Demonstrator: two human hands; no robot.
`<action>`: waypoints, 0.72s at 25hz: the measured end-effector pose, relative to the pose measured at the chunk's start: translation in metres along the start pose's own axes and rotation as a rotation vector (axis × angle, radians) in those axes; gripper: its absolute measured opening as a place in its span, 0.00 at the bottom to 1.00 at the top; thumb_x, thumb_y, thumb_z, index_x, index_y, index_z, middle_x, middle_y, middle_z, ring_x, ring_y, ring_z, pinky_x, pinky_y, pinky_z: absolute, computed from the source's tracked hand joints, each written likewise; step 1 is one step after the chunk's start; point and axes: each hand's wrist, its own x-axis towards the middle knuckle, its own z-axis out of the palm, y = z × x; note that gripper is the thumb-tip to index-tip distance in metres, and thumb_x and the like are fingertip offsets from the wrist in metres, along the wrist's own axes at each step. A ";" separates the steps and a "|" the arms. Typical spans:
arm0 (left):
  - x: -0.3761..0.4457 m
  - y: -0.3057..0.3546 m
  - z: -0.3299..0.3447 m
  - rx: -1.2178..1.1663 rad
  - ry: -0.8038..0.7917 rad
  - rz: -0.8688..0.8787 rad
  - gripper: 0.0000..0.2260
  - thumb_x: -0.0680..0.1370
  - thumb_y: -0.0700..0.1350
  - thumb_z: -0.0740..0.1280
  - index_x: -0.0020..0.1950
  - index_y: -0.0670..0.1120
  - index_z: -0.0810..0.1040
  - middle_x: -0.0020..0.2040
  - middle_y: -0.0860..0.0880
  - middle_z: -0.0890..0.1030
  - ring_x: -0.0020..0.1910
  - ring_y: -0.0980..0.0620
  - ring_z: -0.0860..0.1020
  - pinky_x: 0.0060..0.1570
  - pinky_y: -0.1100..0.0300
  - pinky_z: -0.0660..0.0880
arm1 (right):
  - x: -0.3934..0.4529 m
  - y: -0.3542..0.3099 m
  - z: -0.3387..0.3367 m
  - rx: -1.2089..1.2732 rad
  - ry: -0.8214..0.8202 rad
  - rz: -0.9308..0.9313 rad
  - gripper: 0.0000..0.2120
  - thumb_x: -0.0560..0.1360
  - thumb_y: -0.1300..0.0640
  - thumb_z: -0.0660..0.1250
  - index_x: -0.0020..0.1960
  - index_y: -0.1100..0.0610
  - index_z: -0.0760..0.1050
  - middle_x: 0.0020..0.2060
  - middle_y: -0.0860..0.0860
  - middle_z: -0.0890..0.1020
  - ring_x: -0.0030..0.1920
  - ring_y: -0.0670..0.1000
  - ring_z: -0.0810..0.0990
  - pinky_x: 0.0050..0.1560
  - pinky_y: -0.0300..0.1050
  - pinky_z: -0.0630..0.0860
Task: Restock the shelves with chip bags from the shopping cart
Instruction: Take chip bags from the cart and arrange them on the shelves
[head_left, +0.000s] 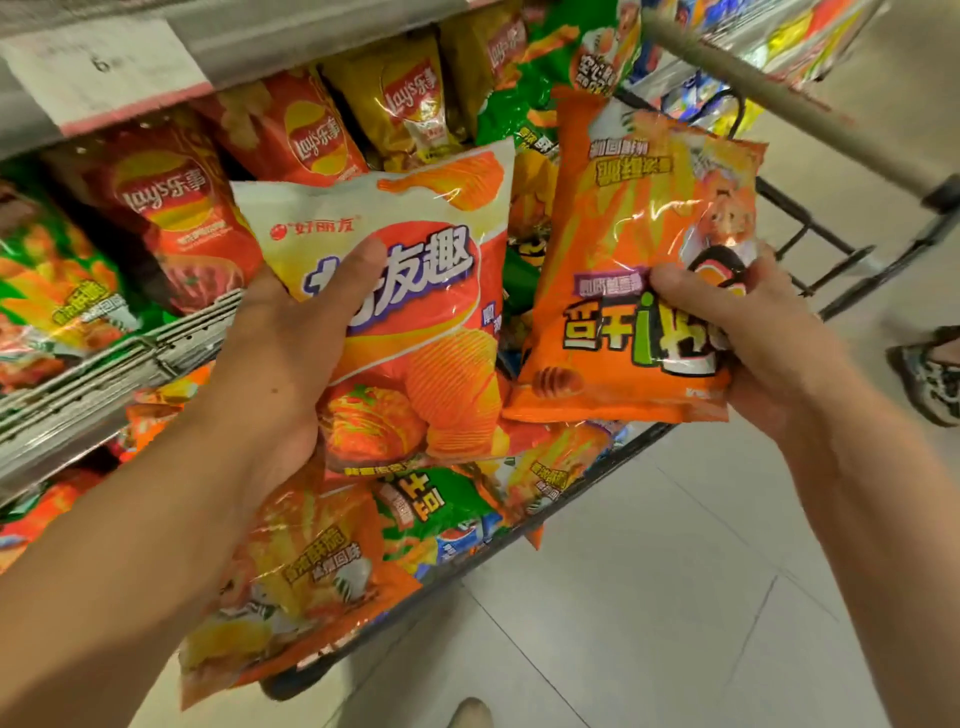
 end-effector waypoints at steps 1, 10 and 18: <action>-0.007 0.003 -0.008 -0.017 0.007 0.013 0.19 0.76 0.54 0.73 0.65 0.53 0.78 0.52 0.55 0.87 0.48 0.54 0.87 0.44 0.52 0.84 | -0.011 -0.005 0.010 0.007 -0.002 -0.045 0.39 0.63 0.51 0.84 0.69 0.47 0.71 0.56 0.52 0.86 0.52 0.58 0.87 0.45 0.56 0.84; -0.109 0.011 -0.163 -0.046 0.024 0.211 0.16 0.79 0.53 0.71 0.67 0.54 0.79 0.57 0.53 0.86 0.55 0.49 0.85 0.55 0.45 0.82 | -0.140 -0.020 0.149 0.041 -0.225 -0.145 0.26 0.74 0.47 0.74 0.69 0.50 0.71 0.55 0.47 0.86 0.51 0.52 0.87 0.44 0.48 0.84; -0.274 -0.002 -0.415 -0.084 0.439 0.235 0.21 0.71 0.53 0.76 0.61 0.50 0.78 0.48 0.53 0.88 0.42 0.53 0.87 0.35 0.53 0.83 | -0.291 0.048 0.365 0.042 -0.490 0.182 0.24 0.69 0.49 0.77 0.61 0.60 0.80 0.51 0.63 0.86 0.47 0.63 0.87 0.45 0.62 0.84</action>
